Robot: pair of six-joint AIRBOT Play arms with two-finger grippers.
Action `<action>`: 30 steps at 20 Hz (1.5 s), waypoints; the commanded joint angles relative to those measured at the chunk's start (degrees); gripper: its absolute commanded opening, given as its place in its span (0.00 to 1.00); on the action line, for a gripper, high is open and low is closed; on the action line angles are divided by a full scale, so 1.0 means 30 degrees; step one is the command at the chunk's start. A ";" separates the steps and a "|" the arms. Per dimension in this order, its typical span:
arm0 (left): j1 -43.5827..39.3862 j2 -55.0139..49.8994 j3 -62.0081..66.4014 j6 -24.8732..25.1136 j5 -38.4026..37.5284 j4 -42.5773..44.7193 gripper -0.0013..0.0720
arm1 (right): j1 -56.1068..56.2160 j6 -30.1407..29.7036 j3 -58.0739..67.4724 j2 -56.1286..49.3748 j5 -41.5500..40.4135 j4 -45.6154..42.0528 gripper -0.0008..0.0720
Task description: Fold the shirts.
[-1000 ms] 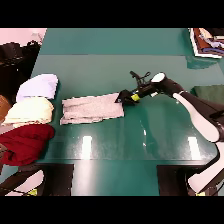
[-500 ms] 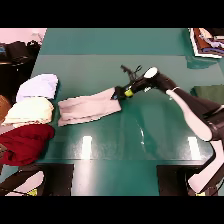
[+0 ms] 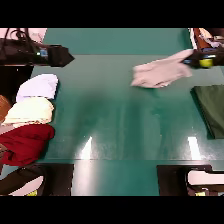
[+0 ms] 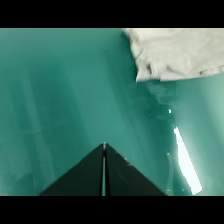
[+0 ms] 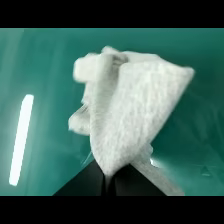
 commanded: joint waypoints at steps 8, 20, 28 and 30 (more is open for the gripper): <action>-0.1916 -0.0852 -0.0036 -0.0546 0.2033 -0.0168 0.05 | -0.9347 0.0022 -0.0656 0.0896 -0.1887 -0.0015 0.03; -0.1916 -0.1333 -0.0036 -0.0729 0.1821 -0.0160 0.05 | -1.1140 0.1042 0.1027 0.2805 0.3009 0.0692 0.03; -0.1916 -0.1341 -0.0036 -0.0699 0.1807 -0.0160 0.05 | -1.4120 0.1428 -0.6215 0.6776 0.3643 -0.5807 0.22; -0.1916 -0.1341 -0.0036 -0.0576 0.1719 -0.0160 0.05 | -1.4921 0.1537 -0.7315 0.7169 0.4087 -0.6878 0.47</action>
